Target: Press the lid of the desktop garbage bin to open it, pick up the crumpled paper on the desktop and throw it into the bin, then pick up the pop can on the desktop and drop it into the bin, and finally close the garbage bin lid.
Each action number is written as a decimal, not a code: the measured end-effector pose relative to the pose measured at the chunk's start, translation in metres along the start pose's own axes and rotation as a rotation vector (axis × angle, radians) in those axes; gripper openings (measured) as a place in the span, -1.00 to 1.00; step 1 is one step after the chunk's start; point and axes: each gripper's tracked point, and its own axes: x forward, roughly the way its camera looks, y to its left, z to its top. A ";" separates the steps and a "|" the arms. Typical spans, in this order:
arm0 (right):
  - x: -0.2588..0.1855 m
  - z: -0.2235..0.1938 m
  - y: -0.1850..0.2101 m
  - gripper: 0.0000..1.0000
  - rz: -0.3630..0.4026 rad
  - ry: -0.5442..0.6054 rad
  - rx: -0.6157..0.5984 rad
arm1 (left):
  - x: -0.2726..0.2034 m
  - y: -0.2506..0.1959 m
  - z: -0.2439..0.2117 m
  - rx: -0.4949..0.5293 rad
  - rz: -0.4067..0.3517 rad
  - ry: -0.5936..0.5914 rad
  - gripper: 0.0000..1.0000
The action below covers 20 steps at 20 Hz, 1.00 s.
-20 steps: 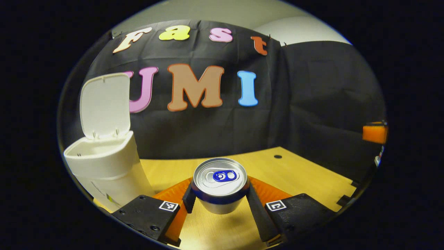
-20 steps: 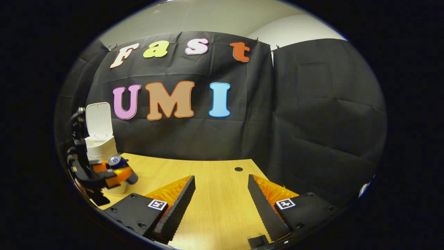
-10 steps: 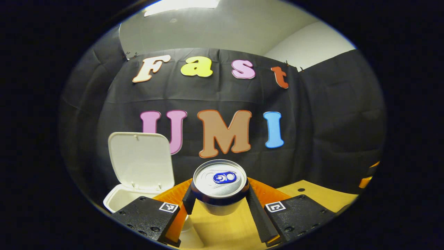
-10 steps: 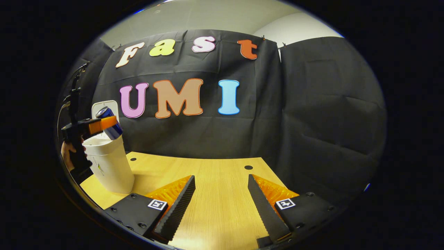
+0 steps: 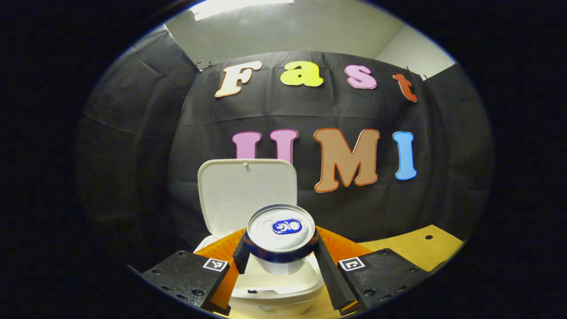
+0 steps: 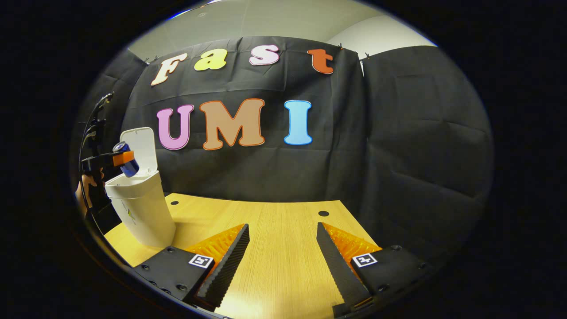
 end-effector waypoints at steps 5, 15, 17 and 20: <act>0.004 0.000 0.003 0.95 0.002 0.006 -0.009 | 0.004 0.020 -0.020 -0.071 0.034 0.032 0.57; 0.011 -0.004 0.021 0.97 0.017 0.009 -0.007 | 0.043 0.027 0.162 -0.012 -0.013 -0.254 0.83; 0.011 -0.008 0.021 0.99 0.017 0.012 0.002 | 0.065 0.035 0.190 0.015 0.003 -0.273 0.83; 0.008 -0.015 0.013 0.97 0.004 0.019 0.028 | 0.104 0.038 0.196 0.038 -0.005 -0.218 0.83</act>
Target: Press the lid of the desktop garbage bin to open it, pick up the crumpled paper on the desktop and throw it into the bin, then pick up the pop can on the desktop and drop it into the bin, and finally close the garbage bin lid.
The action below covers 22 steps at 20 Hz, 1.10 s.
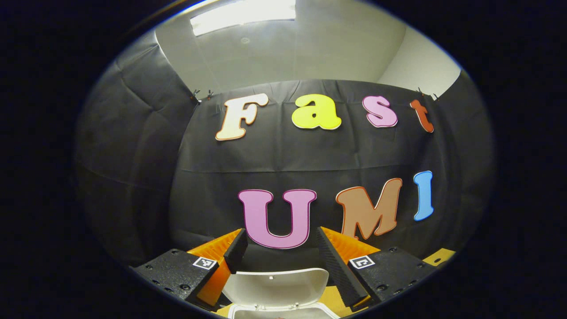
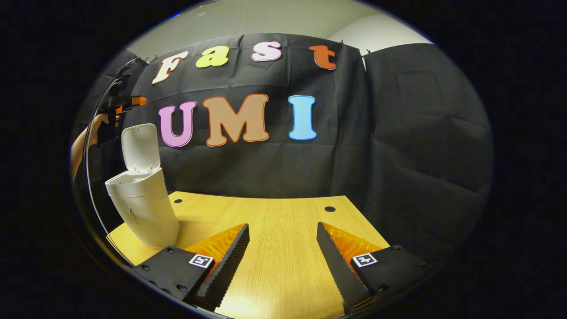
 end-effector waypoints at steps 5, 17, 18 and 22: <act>-0.005 0.001 -0.014 0.96 -0.034 -0.007 0.006 | 0.033 0.013 -0.058 0.008 0.037 0.194 0.94; -0.004 0.007 -0.018 0.95 -0.025 -0.013 0.001 | 0.003 0.008 -0.091 -0.034 0.046 0.303 0.89; -0.003 0.007 -0.015 0.95 -0.018 -0.013 -0.002 | -0.006 0.006 -0.091 -0.041 0.043 0.301 0.90; 0.002 0.004 -0.012 0.95 -0.004 -0.007 0.000 | -0.047 -0.003 -0.094 -0.074 0.040 0.289 0.89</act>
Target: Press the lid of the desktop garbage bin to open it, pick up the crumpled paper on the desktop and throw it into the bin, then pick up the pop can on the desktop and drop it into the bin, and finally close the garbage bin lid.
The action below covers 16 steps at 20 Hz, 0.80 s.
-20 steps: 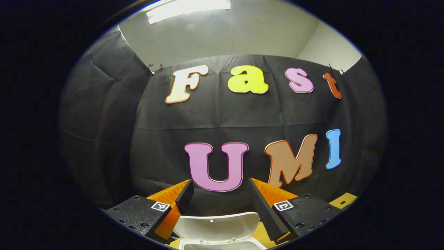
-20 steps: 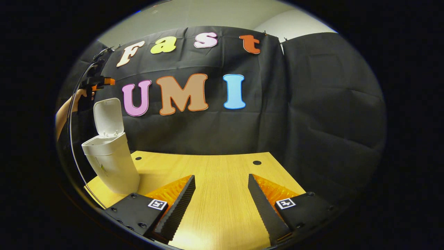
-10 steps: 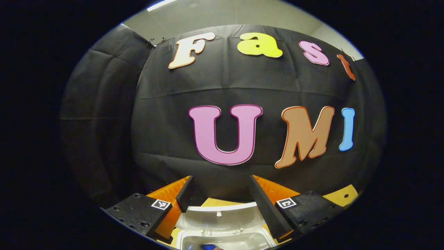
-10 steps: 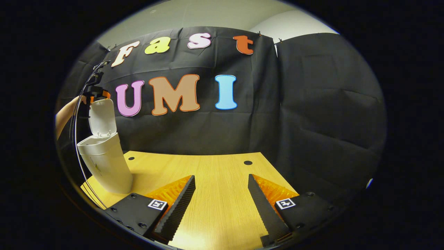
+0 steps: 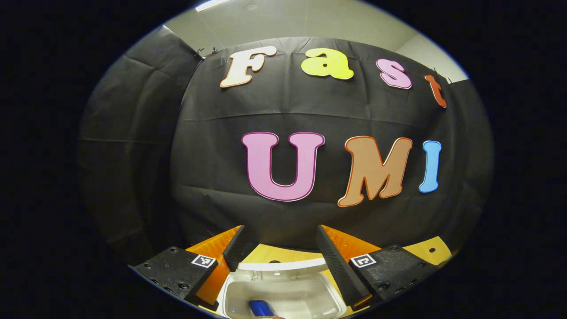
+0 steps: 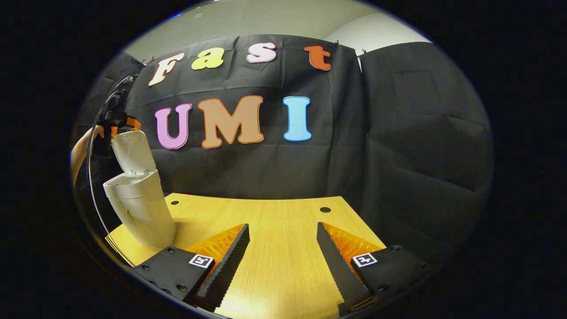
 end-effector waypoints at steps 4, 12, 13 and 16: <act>0.002 -0.001 -0.002 0.95 0.009 0.005 -0.004 | -0.027 -0.006 -0.021 -0.017 -0.007 0.006 0.86; 0.004 -0.005 0.008 0.95 0.042 0.015 -0.019 | -0.067 -0.015 -0.070 -0.023 0.012 0.053 0.84; 0.004 -0.004 0.009 0.97 0.046 0.016 -0.015 | -0.070 -0.017 -0.078 -0.026 0.012 0.060 0.84; 0.005 -0.006 0.010 0.95 0.047 0.020 -0.016 | -0.082 -0.025 -0.096 -0.039 0.000 0.084 0.88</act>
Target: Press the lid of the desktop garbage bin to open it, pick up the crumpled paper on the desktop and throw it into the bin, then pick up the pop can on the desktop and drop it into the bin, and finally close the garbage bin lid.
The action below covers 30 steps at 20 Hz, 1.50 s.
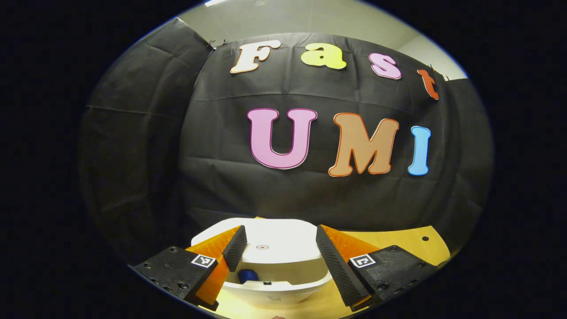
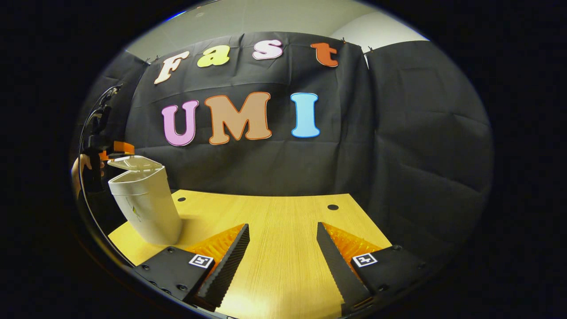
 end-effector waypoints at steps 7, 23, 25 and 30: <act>-0.001 -0.009 0.004 0.95 0.008 0.018 -0.004 | -0.003 0.002 -0.030 0.025 0.007 0.055 0.87; -0.005 -0.014 0.002 0.95 0.039 0.017 0.018 | -0.005 -0.009 -0.059 0.102 -0.091 0.077 0.87; -0.010 0.001 -0.007 0.96 0.031 -0.029 0.006 | -0.006 -0.011 -0.040 0.087 -0.067 0.010 0.88; -0.026 0.048 -0.037 0.95 -0.001 -0.151 0.022 | -0.045 -0.080 0.009 0.054 -0.148 -0.183 0.85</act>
